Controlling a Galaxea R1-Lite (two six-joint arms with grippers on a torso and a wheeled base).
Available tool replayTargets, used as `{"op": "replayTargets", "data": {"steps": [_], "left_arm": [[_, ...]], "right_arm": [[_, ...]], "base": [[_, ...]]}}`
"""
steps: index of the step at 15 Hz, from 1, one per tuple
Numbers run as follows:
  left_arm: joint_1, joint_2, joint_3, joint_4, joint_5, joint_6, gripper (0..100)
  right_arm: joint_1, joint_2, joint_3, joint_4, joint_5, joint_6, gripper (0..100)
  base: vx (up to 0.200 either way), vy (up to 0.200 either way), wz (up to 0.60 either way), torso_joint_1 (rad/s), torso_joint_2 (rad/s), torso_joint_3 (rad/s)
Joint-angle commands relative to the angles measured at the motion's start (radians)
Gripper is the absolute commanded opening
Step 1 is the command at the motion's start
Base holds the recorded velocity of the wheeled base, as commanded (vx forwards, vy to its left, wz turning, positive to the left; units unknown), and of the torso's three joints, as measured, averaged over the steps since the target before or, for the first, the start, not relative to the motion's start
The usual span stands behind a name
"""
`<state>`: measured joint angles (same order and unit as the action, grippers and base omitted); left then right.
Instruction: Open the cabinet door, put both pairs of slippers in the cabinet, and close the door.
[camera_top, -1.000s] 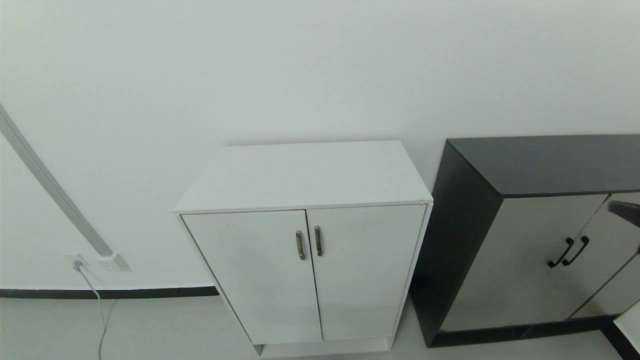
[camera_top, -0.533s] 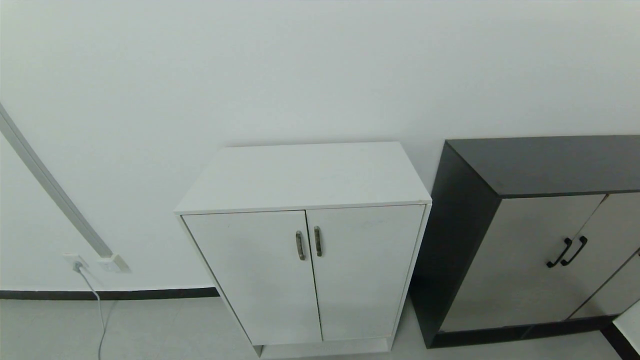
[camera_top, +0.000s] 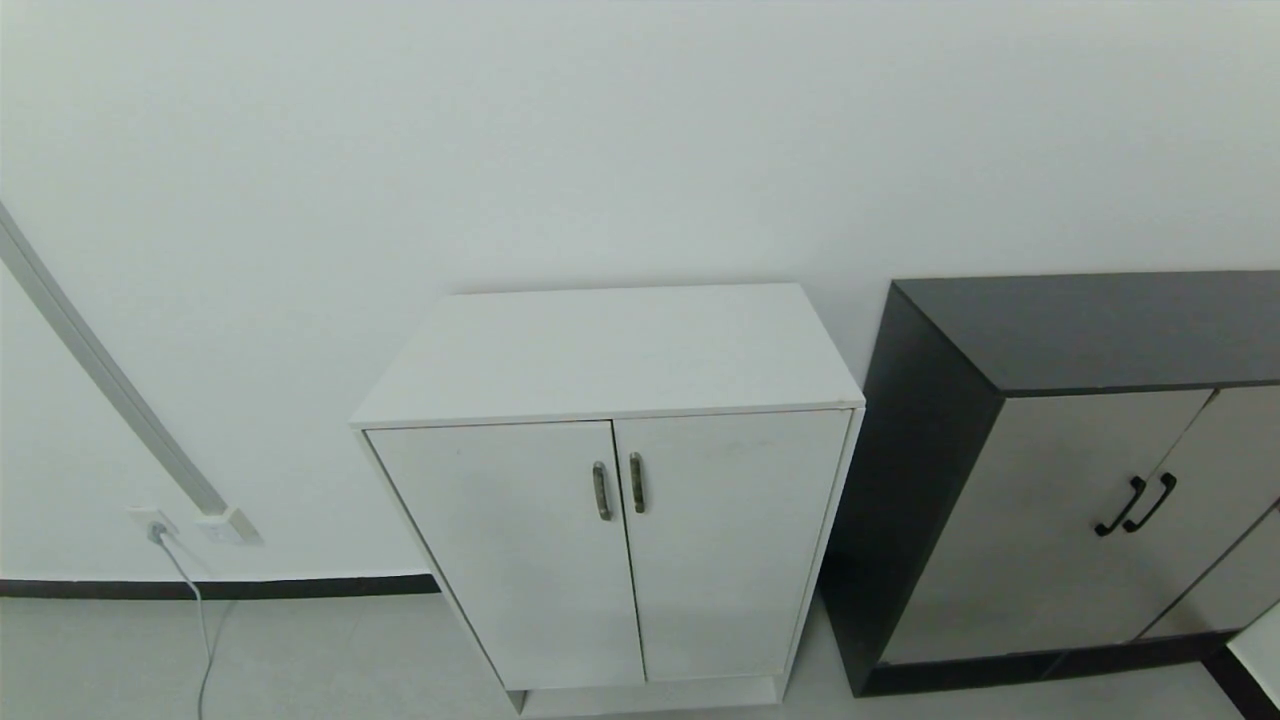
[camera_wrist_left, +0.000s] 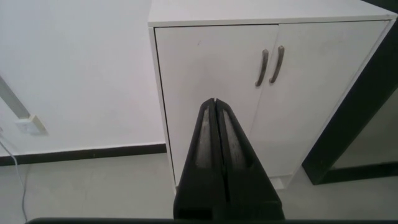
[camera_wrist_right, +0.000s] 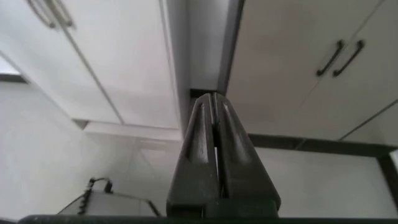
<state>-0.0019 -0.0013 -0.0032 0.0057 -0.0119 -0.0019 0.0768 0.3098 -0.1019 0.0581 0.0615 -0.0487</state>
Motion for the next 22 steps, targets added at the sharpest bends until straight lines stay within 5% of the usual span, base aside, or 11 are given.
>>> {"op": "replayTargets", "data": {"steps": [1, 10, 16, 22], "left_arm": [[0.000, 0.001, 0.000, 0.000, 0.001, 0.000, 0], [0.000, 0.001, 0.000, 0.000, 0.001, -0.001, 0], [0.000, 0.001, 0.000, 0.000, 0.000, 0.000, 0], [-0.001, 0.001, 0.000, 0.000, 0.000, 0.002, 0]], "right_arm": [[0.000, 0.006, 0.013, -0.009, 0.000, 0.012, 0], [-0.049, -0.041, 0.102, -0.057, -0.022, 0.036, 0], [-0.074, -0.310, 0.102, -0.057, -0.023, 0.040, 0], [-0.075, -0.310, 0.102, -0.064, -0.138, 0.135, 0]], "base": [[0.000, 0.000, 0.00, 0.000, 0.00, 0.000], [0.000, 0.000, 0.00, 0.000, 0.00, 0.000], [0.000, 0.000, 0.00, 0.000, 0.00, 0.000], [0.000, 0.000, 0.00, 0.000, 0.00, 0.000]]}}
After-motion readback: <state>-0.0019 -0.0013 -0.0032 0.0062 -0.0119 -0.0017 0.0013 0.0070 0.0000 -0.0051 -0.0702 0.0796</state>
